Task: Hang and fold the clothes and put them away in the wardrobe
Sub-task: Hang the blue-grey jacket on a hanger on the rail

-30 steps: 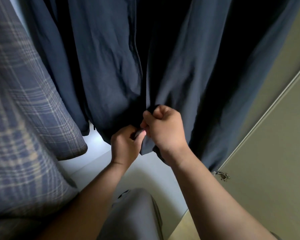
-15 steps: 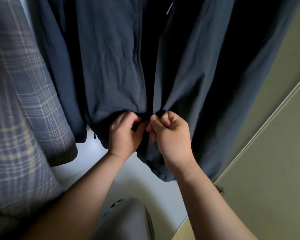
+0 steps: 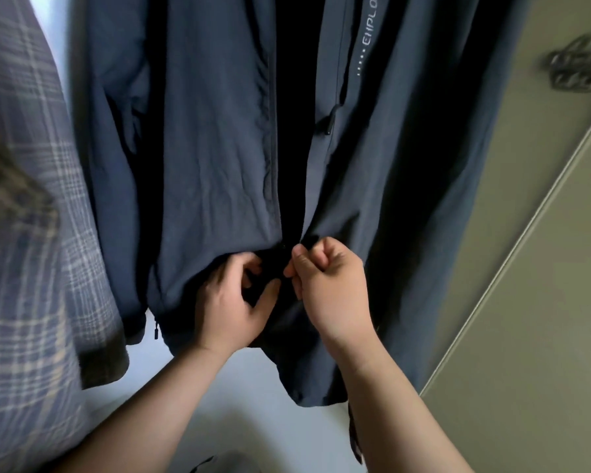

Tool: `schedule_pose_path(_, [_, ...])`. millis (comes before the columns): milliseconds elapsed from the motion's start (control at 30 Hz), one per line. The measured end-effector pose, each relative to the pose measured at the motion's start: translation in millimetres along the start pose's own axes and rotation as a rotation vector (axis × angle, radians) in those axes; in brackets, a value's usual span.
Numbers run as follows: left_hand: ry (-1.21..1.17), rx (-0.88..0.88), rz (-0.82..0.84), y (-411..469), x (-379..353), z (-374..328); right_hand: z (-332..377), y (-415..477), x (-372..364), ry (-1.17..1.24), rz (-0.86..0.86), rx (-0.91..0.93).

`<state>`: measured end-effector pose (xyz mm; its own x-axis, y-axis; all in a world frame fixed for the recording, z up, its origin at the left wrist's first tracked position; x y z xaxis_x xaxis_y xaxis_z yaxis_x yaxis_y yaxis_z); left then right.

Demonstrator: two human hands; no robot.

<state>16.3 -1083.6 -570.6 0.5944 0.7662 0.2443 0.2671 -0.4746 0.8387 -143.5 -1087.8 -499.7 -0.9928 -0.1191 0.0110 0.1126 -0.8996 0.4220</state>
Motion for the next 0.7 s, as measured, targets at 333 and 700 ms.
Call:
schedule_pose_path(333, [0.120,-0.023,-0.087,22,1,-19,-1,-4,-11,-0.078,0.062,0.046])
schedule_pose_path(700, [-0.136,-0.084,0.068,19,-11,-28,4,1,-14,-0.161,0.167,0.058])
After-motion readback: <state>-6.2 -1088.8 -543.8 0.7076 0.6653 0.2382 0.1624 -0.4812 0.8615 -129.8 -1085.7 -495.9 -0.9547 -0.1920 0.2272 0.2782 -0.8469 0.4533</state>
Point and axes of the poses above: each hand's wrist, its own y-axis towards the middle knuckle, its own x-axis out of the back of the hand, z = x × y, the point moved 6 cm from there along y, towards the middle knuckle
